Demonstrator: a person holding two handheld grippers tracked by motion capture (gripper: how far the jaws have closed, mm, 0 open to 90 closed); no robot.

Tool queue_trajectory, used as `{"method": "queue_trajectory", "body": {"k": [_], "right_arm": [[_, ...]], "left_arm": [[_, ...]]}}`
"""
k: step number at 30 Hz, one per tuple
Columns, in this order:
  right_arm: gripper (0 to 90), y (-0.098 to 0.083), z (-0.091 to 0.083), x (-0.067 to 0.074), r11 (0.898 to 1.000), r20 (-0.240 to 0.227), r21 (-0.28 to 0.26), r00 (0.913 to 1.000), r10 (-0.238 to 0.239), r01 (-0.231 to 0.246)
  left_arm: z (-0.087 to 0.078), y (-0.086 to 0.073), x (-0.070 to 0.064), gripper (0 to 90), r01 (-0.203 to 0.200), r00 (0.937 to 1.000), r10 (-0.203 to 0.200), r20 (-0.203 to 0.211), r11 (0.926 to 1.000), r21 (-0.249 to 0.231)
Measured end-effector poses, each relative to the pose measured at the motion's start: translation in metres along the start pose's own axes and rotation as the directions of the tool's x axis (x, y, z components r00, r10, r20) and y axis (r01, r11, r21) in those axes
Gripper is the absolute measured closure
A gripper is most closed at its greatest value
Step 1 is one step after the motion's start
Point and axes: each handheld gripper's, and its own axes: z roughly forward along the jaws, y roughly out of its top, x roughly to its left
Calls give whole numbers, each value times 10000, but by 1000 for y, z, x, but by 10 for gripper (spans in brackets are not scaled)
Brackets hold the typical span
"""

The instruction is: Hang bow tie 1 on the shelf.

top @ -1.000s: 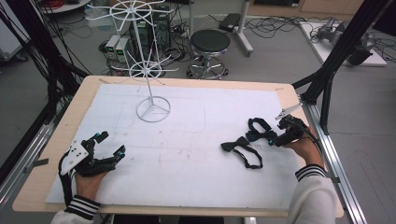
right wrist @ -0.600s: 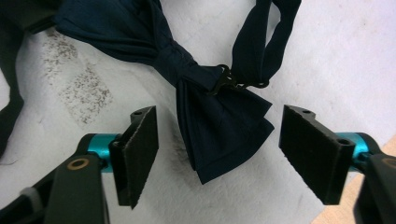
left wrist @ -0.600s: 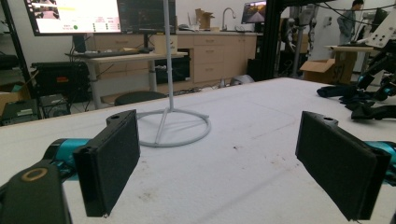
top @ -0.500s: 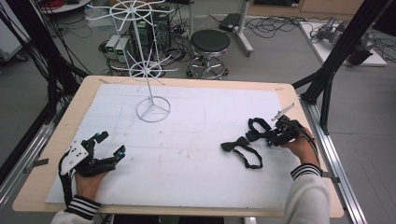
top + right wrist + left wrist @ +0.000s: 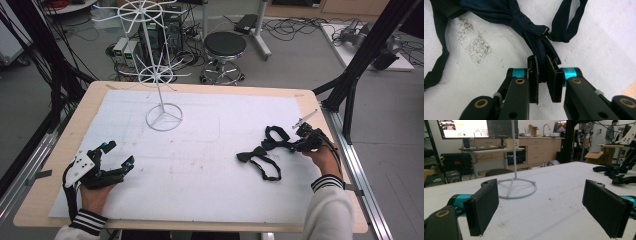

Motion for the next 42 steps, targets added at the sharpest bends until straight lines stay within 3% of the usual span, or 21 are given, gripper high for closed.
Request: {"method": "queue_trajectory", "body": {"k": [7,19,23,28,36,42], "right_arm": [[814,-2,0,0,9992,-178,-137,9992,361,-363],[826,-1,-1,2,10000,-28,-61,10000,68,-68],[827,-1,-8,3,9988,106,-496,9999,65,-60],[827,-4,-23,5,9900,-10,-1397,9998,211,-211],[826,-4,-41,14,9703,-136,-2418,9999,-1,-32],[826,-3,-53,20,9425,-286,-3343,9995,-124,21]], "left_arm": [[0,0,0,142,-13,10000,13,-7,10000,18],[0,0,0,142,-10,10000,10,-13,10000,16],[0,0,1,142,63,10000,-63,-12,10000,9],[0,0,1,142,74,10000,-74,-30,10000,13],[0,1,2,142,178,9998,-178,-18,9998,32],[2,1,2,142,155,9999,-156,1,9997,212]]}}
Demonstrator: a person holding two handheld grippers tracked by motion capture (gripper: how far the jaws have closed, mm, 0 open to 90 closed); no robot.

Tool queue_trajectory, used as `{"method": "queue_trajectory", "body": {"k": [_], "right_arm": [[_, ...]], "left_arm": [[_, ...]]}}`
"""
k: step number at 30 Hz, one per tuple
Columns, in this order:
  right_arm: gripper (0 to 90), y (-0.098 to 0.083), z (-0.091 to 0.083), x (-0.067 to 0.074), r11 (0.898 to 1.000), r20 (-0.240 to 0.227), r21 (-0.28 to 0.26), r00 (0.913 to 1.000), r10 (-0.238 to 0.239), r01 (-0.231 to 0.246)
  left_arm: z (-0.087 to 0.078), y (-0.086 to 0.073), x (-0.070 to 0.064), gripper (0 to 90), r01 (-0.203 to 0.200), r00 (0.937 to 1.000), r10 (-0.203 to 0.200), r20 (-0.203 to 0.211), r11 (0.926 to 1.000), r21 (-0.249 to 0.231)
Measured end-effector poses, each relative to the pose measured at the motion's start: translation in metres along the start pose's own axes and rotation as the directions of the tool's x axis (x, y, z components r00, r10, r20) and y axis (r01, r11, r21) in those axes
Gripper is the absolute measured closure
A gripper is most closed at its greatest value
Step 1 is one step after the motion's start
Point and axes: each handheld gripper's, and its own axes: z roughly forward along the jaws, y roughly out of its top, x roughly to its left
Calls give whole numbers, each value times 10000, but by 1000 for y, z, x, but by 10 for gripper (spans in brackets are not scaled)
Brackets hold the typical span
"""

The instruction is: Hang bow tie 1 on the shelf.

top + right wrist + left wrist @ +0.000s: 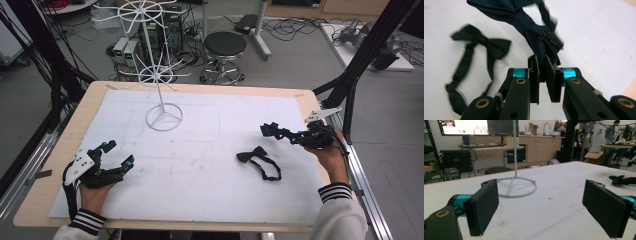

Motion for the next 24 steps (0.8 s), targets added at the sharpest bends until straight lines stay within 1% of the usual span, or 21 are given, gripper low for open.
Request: {"method": "queue_trajectory", "body": {"k": [2,3,5,6,7,8,9,10,12,13,14,16,18,19,21,22,23,24], "right_arm": [[826,1,-2,2,9998,-68,-170,10000,55,-56],[826,1,-3,3,9995,-118,-301,9999,10,-14],[826,2,-4,5,9994,-104,-359,9999,-6,3],[826,4,-4,7,9987,-195,-500,9998,-23,13],[826,5,-5,8,9985,-191,-537,9998,-75,65],[827,6,-6,10,9981,-202,-619,9998,-68,55],[827,6,-6,11,9968,-311,-794,9995,-55,30],[827,7,-7,12,9958,-290,-919,9995,-81,54],[827,9,-9,14,9921,-460,-1253,9989,-45,-13],[827,10,-10,15,9903,-526,-1390,9986,-42,-32],[827,11,-11,17,9883,-589,-1525,9983,-43,-48],[827,13,-13,21,9827,-784,-1850,9969,-113,-34],[826,15,-15,26,9796,-794,-2010,9965,-242,78],[827,16,-16,28,9781,-853,-2083,9961,-237,55],[826,20,-18,32,9761,-923,-2172,9953,-280,73],[826,22,-19,34,9740,-972,-2258,9945,-388,159],[826,24,-19,37,9719,-956,-2342,9943,-480,244],[826,27,-20,40,9713,-1031,-2369,9935,-483,227]], "left_arm": [[1,1,0,141,-28,10000,27,23,10000,89],[2,2,0,142,-24,10000,24,48,9999,107],[2,2,0,142,-29,10000,28,59,10000,90],[2,4,0,142,-15,9999,14,101,10000,85],[2,5,0,142,-75,9999,74,89,9999,92],[3,9,1,141,-106,9998,104,170,9999,95],[3,9,1,141,-106,9998,104,170,9999,95],[3,13,1,141,-170,9996,167,228,9998,103],[4,16,2,141,-163,9995,161,264,9998,88],[5,20,3,141,-220,9992,216,327,9997,111],[5,20,3,141,-220,9992,216,327,9997,111],[7,28,4,141,-279,9985,272,482,9995,142],[10,33,5,141,-313,9981,302,538,9993,189],[10,33,5,141,-313,9981,302,538,9993,189],[13,39,6,141,-335,9972,320,674,9992,211],[15,45,5,141,-470,9957,449,814,9986,241],[16,48,5,141,-507,9951,486,861,9985,221],[16,48,5,141,-507,9951,486,861,9985,221]]}}
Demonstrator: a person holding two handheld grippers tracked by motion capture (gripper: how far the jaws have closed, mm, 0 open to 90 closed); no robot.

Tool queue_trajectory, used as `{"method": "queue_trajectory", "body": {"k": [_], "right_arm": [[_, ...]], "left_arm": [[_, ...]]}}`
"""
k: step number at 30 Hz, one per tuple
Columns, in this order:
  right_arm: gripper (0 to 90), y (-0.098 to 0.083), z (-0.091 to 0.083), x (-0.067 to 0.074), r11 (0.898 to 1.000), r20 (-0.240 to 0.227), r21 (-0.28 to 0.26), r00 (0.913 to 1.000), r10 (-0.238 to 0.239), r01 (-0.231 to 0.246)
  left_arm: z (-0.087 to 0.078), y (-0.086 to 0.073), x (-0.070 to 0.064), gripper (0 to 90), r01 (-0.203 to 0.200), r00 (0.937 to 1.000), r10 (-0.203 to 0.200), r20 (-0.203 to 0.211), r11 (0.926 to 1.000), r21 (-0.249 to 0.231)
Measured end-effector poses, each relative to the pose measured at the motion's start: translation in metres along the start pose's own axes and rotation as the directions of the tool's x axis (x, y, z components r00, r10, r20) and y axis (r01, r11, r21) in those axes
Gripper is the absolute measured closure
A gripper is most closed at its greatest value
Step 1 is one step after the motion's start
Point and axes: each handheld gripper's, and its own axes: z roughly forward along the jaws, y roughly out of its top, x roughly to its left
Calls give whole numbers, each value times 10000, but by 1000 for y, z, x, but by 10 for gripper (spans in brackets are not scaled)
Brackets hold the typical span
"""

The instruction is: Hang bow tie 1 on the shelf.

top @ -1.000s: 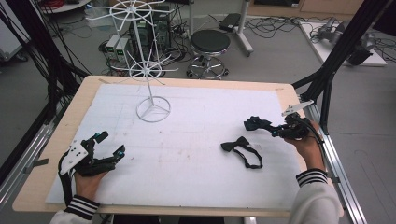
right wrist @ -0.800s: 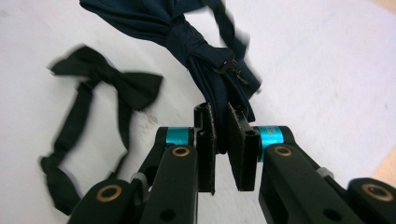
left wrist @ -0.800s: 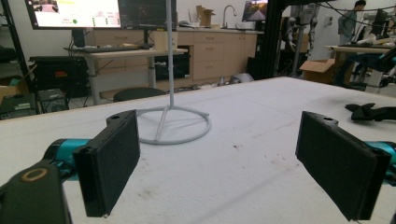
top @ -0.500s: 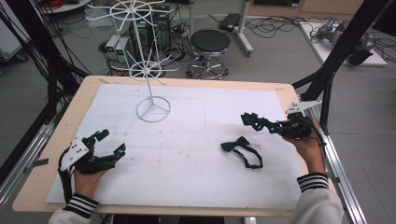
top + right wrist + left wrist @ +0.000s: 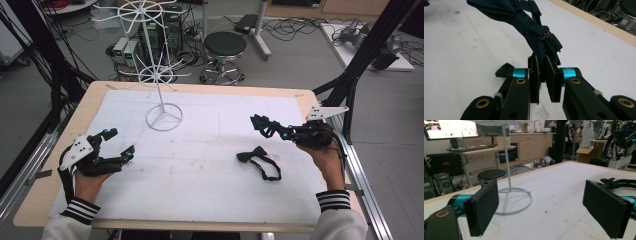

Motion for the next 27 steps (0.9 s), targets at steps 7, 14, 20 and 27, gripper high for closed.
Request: {"method": "queue_trajectory", "body": {"k": [7,14,20,27], "right_arm": [[825,19,10,18,9969,-621,-527,9962,-617,585],[825,36,22,36,9919,-1164,-868,9879,-1023,925],[825,47,33,47,9897,-1596,-1018,9803,-1164,1009],[825,56,46,56,9871,-1928,-1124,9721,-1339,1136]], "left_arm": [[8,24,0,141,-167,9969,164,766,9999,30],[15,42,0,140,-438,9885,405,1455,9988,199],[24,54,-5,141,-725,9770,648,2031,9969,303],[41,67,-14,141,-930,9633,765,2574,9943,524]]}}
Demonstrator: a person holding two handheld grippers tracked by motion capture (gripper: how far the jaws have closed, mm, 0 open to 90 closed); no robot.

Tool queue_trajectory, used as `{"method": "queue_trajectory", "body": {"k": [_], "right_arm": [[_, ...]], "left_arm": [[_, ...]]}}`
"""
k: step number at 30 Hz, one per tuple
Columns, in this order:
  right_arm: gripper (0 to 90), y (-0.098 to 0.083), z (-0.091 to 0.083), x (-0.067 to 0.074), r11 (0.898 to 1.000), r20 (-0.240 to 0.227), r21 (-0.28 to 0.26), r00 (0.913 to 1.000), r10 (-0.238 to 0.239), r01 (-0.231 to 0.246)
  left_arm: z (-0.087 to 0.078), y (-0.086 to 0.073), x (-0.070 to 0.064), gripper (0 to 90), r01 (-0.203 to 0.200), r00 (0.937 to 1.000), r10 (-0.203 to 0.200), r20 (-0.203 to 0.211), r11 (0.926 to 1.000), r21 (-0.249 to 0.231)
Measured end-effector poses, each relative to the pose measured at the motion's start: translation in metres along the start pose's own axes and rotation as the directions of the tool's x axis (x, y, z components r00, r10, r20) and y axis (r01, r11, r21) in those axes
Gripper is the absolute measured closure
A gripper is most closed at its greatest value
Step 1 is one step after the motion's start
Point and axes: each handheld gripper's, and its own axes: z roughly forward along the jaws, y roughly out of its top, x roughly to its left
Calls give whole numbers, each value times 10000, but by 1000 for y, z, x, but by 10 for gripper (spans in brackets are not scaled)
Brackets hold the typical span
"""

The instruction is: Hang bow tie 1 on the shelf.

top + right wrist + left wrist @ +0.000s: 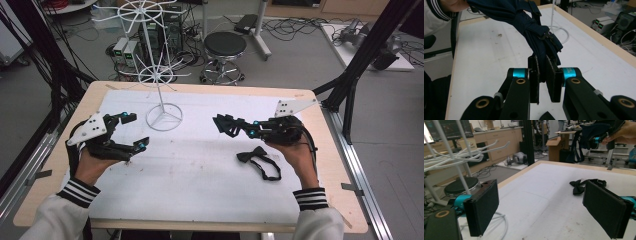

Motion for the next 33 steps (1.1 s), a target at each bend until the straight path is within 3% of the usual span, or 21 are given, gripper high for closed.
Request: {"method": "queue_trajectory", "body": {"k": [7,12,18,24,33], "right_arm": [[825,6,14,6,9998,-164,-86,9997,-161,159],[825,10,23,9,9999,-355,-38,9993,-129,128],[825,14,32,13,10000,-506,-54,9987,-25,22],[825,18,41,17,10000,-663,3,9978,-13,13],[825,21,52,20,9999,-767,124,9970,-54,64]], "left_arm": [[15,11,-7,140,-117,9984,110,556,9999,125],[21,20,-10,141,-430,9963,418,754,9990,141],[28,26,-15,141,-526,9924,511,1124,9986,106],[38,32,-21,141,-509,9864,490,1571,9987,82],[57,42,-32,140,-571,9715,545,2306,9984,46]]}}
